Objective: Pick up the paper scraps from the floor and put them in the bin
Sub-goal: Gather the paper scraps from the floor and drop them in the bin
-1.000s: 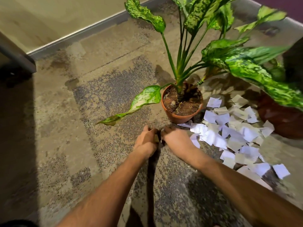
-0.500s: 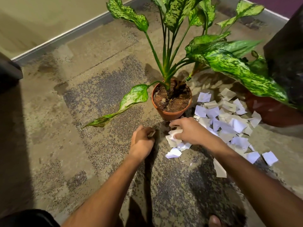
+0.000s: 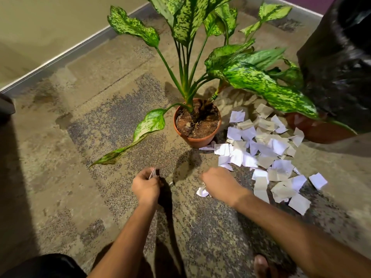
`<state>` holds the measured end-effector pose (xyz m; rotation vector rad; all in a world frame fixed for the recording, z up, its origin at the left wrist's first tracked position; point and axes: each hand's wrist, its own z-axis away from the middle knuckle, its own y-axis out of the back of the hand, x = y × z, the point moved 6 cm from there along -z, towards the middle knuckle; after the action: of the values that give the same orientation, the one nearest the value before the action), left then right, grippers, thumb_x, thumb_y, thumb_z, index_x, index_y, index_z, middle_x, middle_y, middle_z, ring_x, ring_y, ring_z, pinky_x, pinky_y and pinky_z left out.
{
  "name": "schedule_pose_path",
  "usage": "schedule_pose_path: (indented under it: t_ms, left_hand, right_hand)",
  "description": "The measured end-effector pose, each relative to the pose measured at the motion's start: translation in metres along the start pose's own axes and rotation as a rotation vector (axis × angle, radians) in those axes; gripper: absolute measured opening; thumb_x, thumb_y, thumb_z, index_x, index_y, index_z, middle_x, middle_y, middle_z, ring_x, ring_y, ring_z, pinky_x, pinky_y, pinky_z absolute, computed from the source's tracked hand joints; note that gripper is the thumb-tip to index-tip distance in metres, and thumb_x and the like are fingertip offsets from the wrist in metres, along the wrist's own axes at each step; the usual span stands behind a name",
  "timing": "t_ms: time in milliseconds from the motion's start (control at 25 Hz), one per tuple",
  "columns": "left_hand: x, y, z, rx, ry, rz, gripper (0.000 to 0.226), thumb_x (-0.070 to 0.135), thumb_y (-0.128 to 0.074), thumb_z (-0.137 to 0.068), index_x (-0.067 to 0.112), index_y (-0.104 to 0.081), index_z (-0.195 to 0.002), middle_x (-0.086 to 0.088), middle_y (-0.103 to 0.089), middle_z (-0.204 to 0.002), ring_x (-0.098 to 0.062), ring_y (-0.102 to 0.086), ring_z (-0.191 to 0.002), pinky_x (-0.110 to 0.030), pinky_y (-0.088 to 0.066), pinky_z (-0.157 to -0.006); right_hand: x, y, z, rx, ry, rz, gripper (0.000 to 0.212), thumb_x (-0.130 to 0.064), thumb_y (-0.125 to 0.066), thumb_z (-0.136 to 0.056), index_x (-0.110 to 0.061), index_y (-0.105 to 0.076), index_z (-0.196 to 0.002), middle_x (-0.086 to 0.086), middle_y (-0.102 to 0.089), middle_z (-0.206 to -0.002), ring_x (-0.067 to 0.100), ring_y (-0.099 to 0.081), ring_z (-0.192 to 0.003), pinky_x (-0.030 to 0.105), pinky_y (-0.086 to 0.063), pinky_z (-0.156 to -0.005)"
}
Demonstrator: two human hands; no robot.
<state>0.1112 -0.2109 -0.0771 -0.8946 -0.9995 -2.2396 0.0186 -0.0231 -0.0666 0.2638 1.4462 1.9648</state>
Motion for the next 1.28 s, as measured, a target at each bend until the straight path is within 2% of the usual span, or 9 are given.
schedule_pose_path:
  t_ms: [160,240,360,520,760,880,1000,1160,1280]
  left_hand:
    - [-0.002,-0.012,0.006,-0.095,-0.144,-0.322,0.017,0.008,-0.059,-0.091,0.013,-0.066,-0.106,-0.007,-0.066,-0.104,-0.014,-0.063,-0.072,-0.028,-0.057,-0.058]
    - [-0.002,-0.020,0.015,-0.162,-0.295,-0.570,0.028,0.006,-0.061,-0.089,0.012,-0.063,-0.117,-0.005,-0.055,-0.124,-0.011,-0.057,-0.091,-0.016,-0.053,-0.073]
    - [-0.001,-0.025,0.026,-0.186,-0.421,-0.724,0.042,0.010,-0.063,-0.088,0.012,-0.055,-0.130,0.001,-0.041,-0.134,-0.006,-0.047,-0.094,-0.004,-0.047,-0.070]
    - [-0.003,-0.024,0.029,-0.176,-0.511,-0.777,0.041,0.016,-0.064,-0.089,0.012,-0.057,-0.129,0.000,-0.043,-0.134,-0.010,-0.055,-0.101,-0.024,-0.045,-0.101]
    - [0.003,-0.025,0.031,-0.224,-0.677,-0.853,0.028,0.017,-0.060,-0.092,0.015,-0.065,-0.119,0.005,-0.053,-0.113,-0.003,-0.051,-0.080,-0.005,-0.041,-0.081]
    - [0.011,-0.024,0.029,-0.210,-0.686,-0.821,0.025,0.015,-0.062,-0.090,0.013,-0.067,-0.115,0.005,-0.054,-0.109,-0.006,-0.052,-0.087,-0.021,-0.048,-0.095]
    - [0.013,-0.027,0.032,-0.218,-0.583,-0.753,0.026,0.022,-0.059,-0.092,0.014,-0.064,-0.116,0.004,-0.055,-0.116,-0.013,-0.055,-0.102,-0.035,-0.050,-0.098]
    - [0.038,-0.071,0.060,-0.402,-0.723,-0.776,0.019,0.027,-0.059,-0.093,0.023,-0.068,-0.110,0.003,-0.066,-0.110,-0.012,-0.064,-0.096,-0.033,-0.053,-0.090]
    - [0.077,-0.117,0.100,-0.544,-0.977,-0.703,0.016,0.021,-0.063,-0.090,0.016,-0.071,-0.103,0.001,-0.064,-0.099,-0.016,-0.063,-0.087,-0.037,-0.054,-0.080]
  right_hand:
    - [0.011,0.003,0.001,0.006,-0.027,-0.074,0.033,0.004,-0.055,-0.084,-0.014,-0.070,-0.108,0.009,-0.069,-0.100,0.028,-0.065,-0.090,0.039,-0.056,-0.079]
    - [0.013,0.005,0.003,0.012,-0.037,-0.125,0.029,0.000,-0.058,-0.084,-0.015,-0.071,-0.106,0.008,-0.069,-0.098,0.027,-0.065,-0.091,0.038,-0.055,-0.081]
    - [-0.001,0.004,0.005,-0.006,-0.012,-0.125,0.025,0.002,-0.057,-0.087,-0.009,-0.069,-0.105,0.010,-0.067,-0.099,0.029,-0.064,-0.092,0.038,-0.055,-0.081]
    - [-0.022,-0.006,0.006,-0.043,0.035,-0.049,0.028,0.007,-0.056,-0.087,-0.009,-0.069,-0.105,0.009,-0.070,-0.093,0.027,-0.066,-0.085,0.038,-0.058,-0.078]
    - [-0.024,-0.006,0.007,-0.031,0.067,-0.024,0.024,0.000,-0.058,-0.089,-0.013,-0.070,-0.107,0.005,-0.071,-0.088,0.021,-0.066,-0.080,0.034,-0.059,-0.077]
    - [-0.008,0.004,0.008,-0.010,0.012,-0.086,0.022,-0.011,-0.061,-0.089,-0.018,-0.070,-0.108,0.002,-0.069,-0.094,0.020,-0.065,-0.089,0.032,-0.055,-0.080]
    - [0.017,0.028,0.017,0.028,-0.055,-0.143,0.028,-0.018,-0.062,-0.086,-0.022,-0.069,-0.112,0.005,-0.070,-0.098,0.024,-0.064,-0.095,0.030,-0.049,-0.077]
    - [0.060,0.072,0.041,0.101,-0.191,-0.263,0.022,-0.020,-0.064,-0.082,-0.029,-0.072,-0.101,0.003,-0.066,-0.083,0.023,-0.063,-0.087,0.026,-0.037,-0.063]
    - [0.092,0.116,0.073,0.225,-0.298,-0.314,0.006,-0.024,-0.065,-0.081,-0.022,-0.067,-0.086,-0.002,-0.058,-0.074,0.021,-0.057,-0.079,0.030,-0.035,-0.059]
